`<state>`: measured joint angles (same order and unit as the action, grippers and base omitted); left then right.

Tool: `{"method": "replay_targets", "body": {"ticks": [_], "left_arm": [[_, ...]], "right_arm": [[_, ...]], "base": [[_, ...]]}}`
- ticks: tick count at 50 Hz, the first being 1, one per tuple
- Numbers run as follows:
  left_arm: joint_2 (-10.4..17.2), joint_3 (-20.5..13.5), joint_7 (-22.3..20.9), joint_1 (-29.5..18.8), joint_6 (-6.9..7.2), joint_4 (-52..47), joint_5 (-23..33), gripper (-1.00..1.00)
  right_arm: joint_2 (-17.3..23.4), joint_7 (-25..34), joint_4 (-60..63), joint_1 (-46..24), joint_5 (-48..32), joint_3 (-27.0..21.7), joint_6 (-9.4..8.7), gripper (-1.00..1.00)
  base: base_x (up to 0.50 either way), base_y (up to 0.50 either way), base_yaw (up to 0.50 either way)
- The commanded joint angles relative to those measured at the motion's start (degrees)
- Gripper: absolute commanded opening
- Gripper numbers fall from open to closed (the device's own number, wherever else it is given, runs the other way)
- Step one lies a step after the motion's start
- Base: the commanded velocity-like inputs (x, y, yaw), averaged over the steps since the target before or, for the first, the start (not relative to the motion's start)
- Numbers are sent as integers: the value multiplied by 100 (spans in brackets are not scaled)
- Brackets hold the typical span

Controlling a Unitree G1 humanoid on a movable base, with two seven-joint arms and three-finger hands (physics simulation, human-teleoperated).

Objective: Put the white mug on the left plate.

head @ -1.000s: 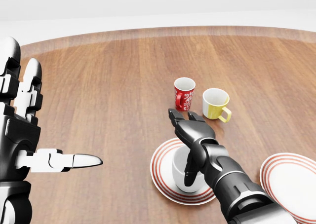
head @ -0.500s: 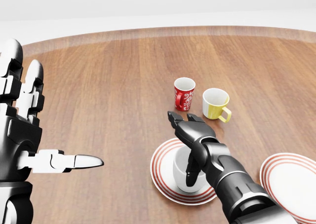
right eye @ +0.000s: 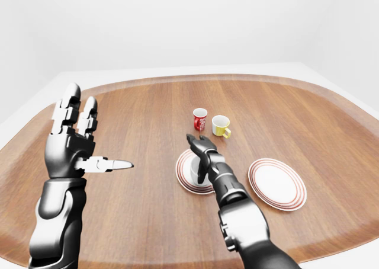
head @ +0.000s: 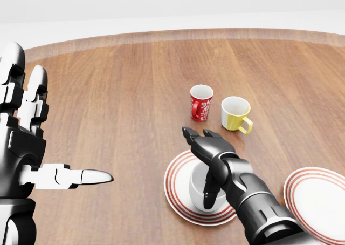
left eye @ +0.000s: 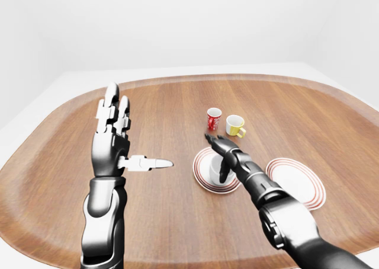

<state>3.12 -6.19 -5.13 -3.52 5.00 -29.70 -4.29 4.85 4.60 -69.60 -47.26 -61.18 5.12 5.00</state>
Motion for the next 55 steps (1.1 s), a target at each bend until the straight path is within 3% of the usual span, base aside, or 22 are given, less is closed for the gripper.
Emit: {"method": "replay_targets", "body": {"ticks": [1, 47, 55], "left_arm": [[-2, 8, -7, 10, 0, 2, 4, 98], [-13, 20, -2, 29, 0, 25, 24, 98], [-13, 21, 1, 20, 0, 28, 26, 98]], "right_arm": [[28, 8, 115, 210, -82, 206, 0, 100], [67, 1225, 2332, 1122, -281, 122, 0, 100], [46, 1478, 2777, 1293, -279, 99, -74, 100]], "base": [[0, 0, 0], [0, 0, 0], [0, 0, 0]]}}
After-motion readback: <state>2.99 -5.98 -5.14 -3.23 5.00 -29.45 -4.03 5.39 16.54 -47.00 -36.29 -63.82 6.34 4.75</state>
